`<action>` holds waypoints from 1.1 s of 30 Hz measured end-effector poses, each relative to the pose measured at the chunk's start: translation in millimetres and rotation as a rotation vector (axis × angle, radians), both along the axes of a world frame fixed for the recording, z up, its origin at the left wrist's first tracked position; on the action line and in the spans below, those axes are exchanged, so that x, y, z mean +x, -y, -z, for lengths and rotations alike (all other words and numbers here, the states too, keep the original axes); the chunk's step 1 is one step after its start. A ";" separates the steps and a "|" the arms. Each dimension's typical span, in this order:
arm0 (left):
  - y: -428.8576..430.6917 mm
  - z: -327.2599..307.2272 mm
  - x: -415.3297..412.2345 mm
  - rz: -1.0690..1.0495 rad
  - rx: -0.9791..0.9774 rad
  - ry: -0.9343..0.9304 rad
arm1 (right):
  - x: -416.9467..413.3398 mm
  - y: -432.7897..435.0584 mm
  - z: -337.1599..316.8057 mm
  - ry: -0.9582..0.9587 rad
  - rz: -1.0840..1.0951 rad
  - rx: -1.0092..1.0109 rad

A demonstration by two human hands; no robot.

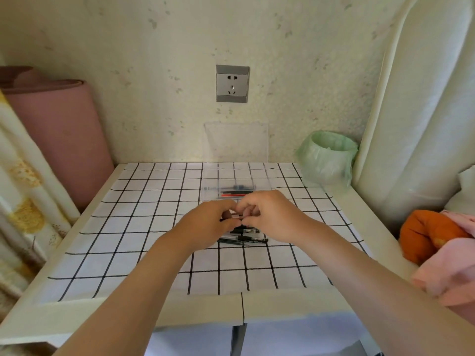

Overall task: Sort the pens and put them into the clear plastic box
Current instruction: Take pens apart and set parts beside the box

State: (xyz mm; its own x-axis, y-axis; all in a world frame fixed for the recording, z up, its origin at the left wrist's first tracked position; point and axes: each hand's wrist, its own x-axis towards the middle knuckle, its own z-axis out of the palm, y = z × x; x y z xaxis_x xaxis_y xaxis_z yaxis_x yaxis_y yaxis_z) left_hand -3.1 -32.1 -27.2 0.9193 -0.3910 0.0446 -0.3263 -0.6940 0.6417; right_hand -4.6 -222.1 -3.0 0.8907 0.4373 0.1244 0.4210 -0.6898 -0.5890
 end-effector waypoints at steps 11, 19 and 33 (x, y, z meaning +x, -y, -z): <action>-4.6 4.7 3.3 -0.072 0.048 -0.024 | 8.1 19.1 2.7 -0.075 0.078 -0.098; 1.6 3.7 0.7 0.030 0.111 -0.078 | 10.4 40.6 6.6 -0.121 0.144 -0.498; 5.5 4.2 0.5 0.052 0.062 -0.076 | 10.9 27.3 8.8 -0.048 0.125 -0.249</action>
